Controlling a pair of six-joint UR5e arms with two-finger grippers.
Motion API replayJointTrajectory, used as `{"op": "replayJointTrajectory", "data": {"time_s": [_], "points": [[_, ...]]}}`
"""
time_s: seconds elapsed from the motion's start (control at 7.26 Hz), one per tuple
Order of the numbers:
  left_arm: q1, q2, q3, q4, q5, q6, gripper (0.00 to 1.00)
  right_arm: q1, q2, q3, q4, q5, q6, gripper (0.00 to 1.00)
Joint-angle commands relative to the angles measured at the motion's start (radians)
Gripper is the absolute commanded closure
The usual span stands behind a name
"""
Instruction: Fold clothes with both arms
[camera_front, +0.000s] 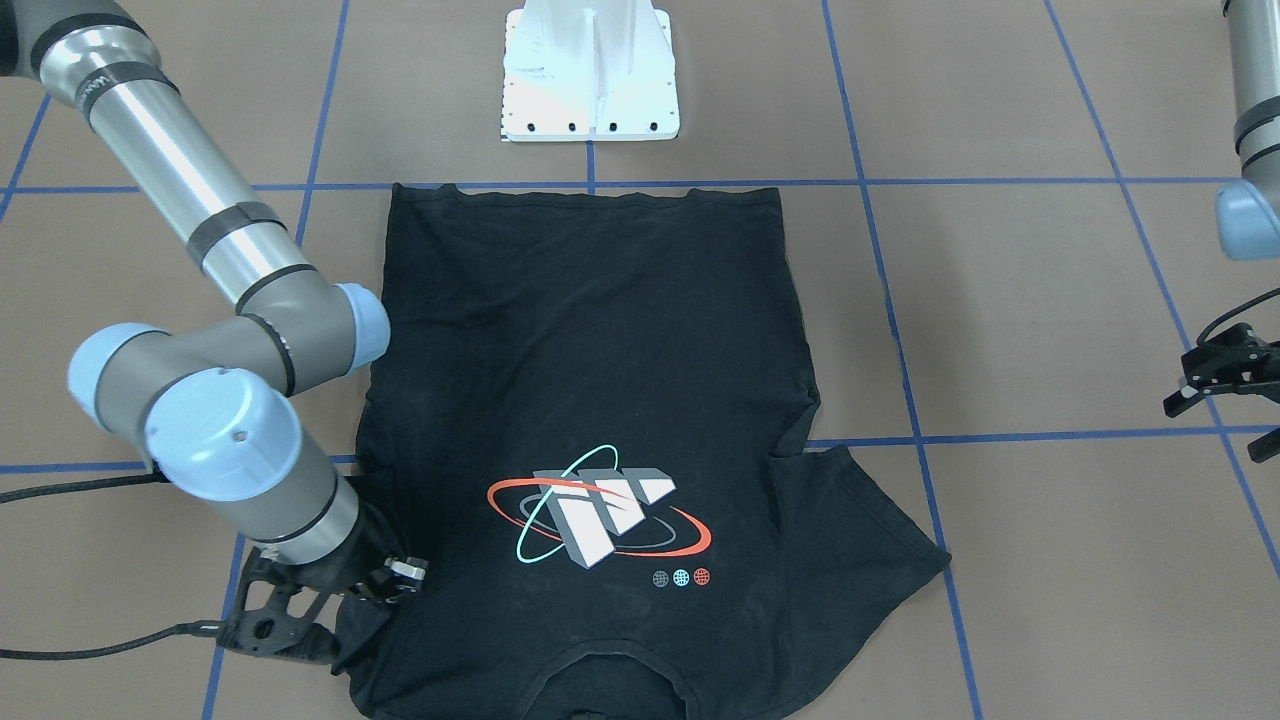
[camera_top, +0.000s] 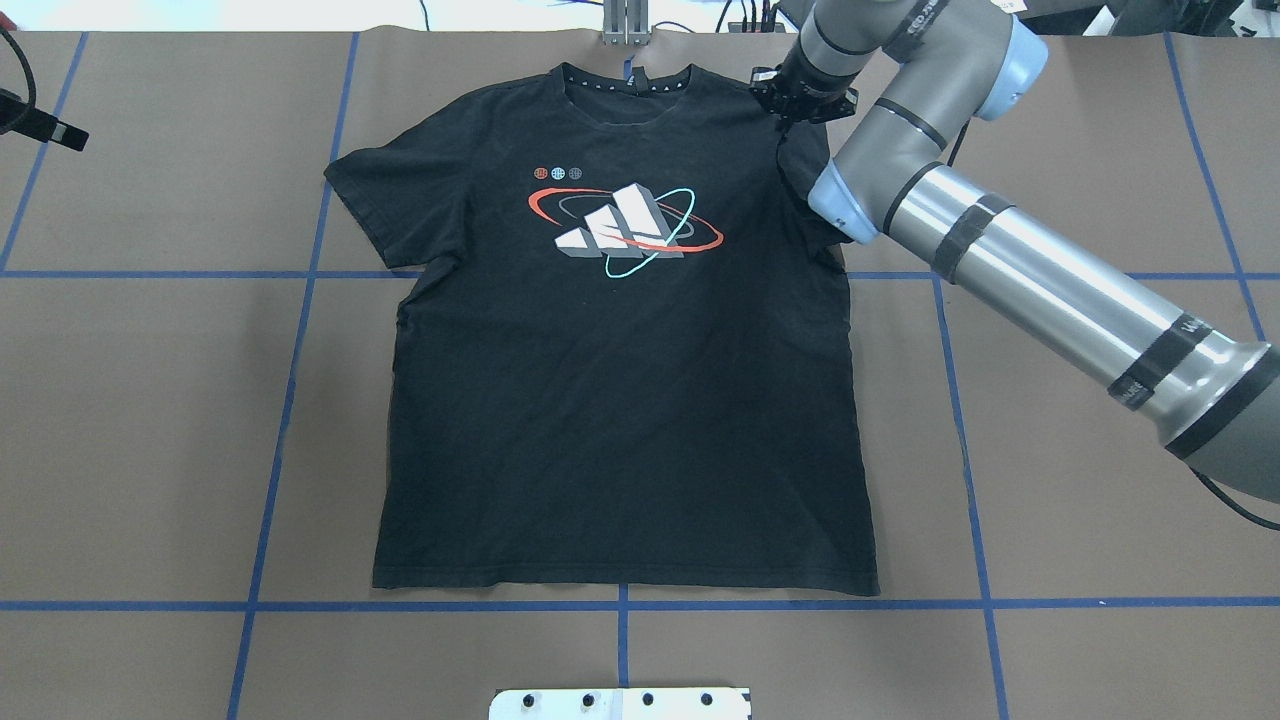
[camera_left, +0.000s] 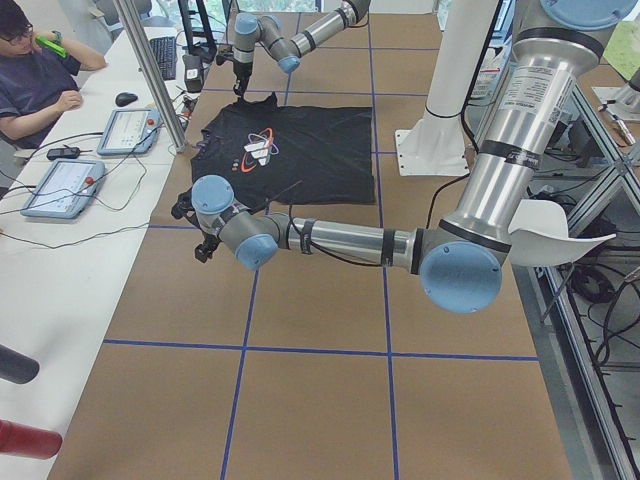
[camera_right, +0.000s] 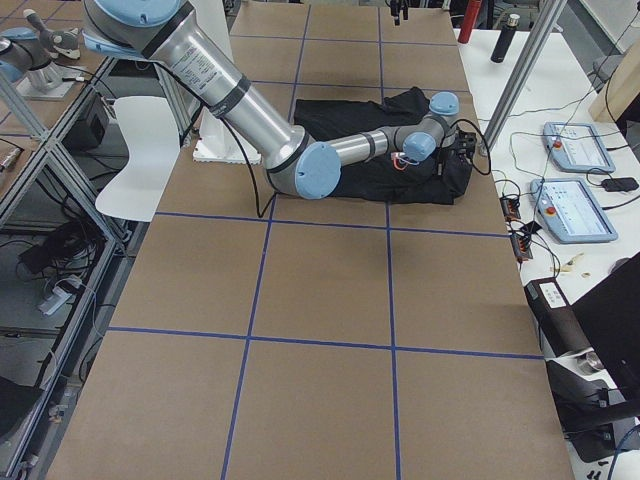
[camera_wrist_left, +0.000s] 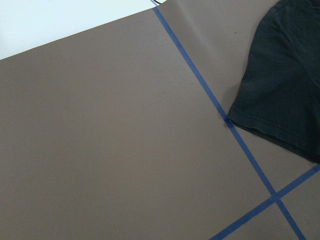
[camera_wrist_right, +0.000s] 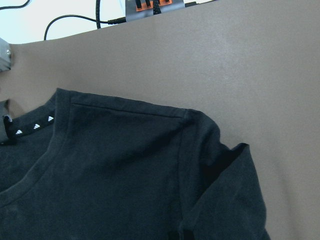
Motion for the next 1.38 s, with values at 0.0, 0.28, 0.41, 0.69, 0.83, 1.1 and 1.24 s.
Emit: {"op": "replayJointTrajectory", "data": {"time_s": [0.0, 0.28, 0.41, 0.69, 0.83, 1.1, 1.24], "points": [[0.0, 0.001, 0.0, -0.001, 0.0, 0.0, 0.0, -0.05, 0.038, -0.007, -0.005, -0.064, 0.05, 1.0], [0.0, 0.001, 0.0, -0.001, 0.0, 0.0, 0.0, -0.09, 0.046, -0.007, -0.003, -0.096, 0.053, 1.0], [0.0, 0.001, 0.0, -0.001, 0.0, 0.0, 0.0, -0.104, 0.045, -0.007, -0.003, -0.116, 0.053, 1.0], [0.0, 0.0, 0.0, -0.002, 0.0, 0.0, 0.0, -0.115, 0.045, -0.009, -0.002, -0.124, 0.051, 0.1], [0.0, 0.0, -0.003, -0.002, 0.0, 0.0, 0.0, -0.116, 0.046, -0.009, -0.002, -0.15, 0.07, 0.0], [0.012, -0.02, -0.018, -0.004, 0.002, -0.023, 0.0, -0.101, 0.063, 0.002, -0.017, -0.13, 0.055, 0.0], [0.061, -0.051, -0.014, -0.004, 0.005, -0.028, 0.0, -0.096, 0.065, 0.017, -0.075, -0.115, 0.044, 0.0]]}}
